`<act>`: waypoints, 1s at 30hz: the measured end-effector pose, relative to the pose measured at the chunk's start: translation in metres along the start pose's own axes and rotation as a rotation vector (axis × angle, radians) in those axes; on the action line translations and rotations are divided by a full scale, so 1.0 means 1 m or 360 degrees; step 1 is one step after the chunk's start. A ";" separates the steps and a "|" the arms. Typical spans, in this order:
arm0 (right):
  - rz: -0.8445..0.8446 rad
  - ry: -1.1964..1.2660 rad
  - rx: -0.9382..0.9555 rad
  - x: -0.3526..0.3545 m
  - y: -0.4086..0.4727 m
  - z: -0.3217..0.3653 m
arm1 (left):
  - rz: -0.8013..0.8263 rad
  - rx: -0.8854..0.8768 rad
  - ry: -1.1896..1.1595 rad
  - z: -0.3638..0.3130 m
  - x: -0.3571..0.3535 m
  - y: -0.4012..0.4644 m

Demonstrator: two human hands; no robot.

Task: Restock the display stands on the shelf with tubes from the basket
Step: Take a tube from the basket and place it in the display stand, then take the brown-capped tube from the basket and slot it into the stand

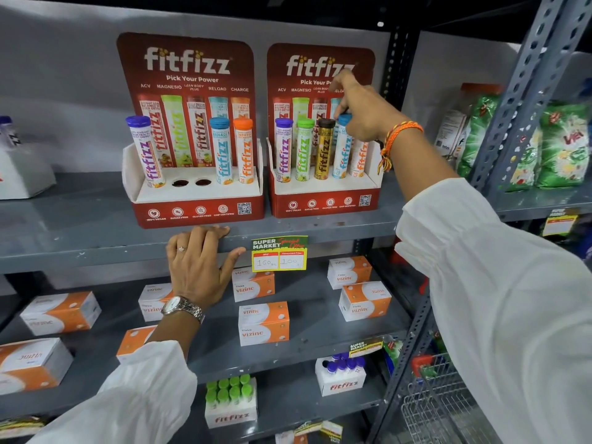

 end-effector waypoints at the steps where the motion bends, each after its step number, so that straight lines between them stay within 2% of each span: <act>1: 0.0009 0.0007 -0.0002 -0.002 0.000 0.000 | 0.0000 0.0001 -0.0002 0.000 0.000 0.000; 18: 0.0079 0.0057 -0.0060 -0.008 -0.004 0.001 | 0.0022 0.0005 -0.0010 -0.001 0.004 0.002; 20: -0.0046 0.0074 -0.0053 -0.001 -0.010 0.009 | 0.0074 0.0028 -0.0020 -0.001 0.004 0.004; 23: -0.0473 0.0137 0.0042 0.006 -0.031 0.039 | 0.0161 0.0050 -0.0087 -0.003 0.010 0.010; 25: -0.0654 0.0220 0.0155 -0.002 -0.049 0.069 | 0.0183 0.0077 -0.0190 -0.004 0.020 0.013; 30: -0.0705 0.0448 0.0502 -0.056 -0.087 0.148 | 0.0040 0.0213 -0.0227 0.019 0.072 0.011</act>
Point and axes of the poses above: each hand's wrist, its own y-axis towards the middle knuckle, its own x-axis out of the back of the hand, z = x × y, the point moved 9 cm from there along y, towards the middle knuckle, and after that the axes turned 7 degrees about -z, right-handed, at the moved point
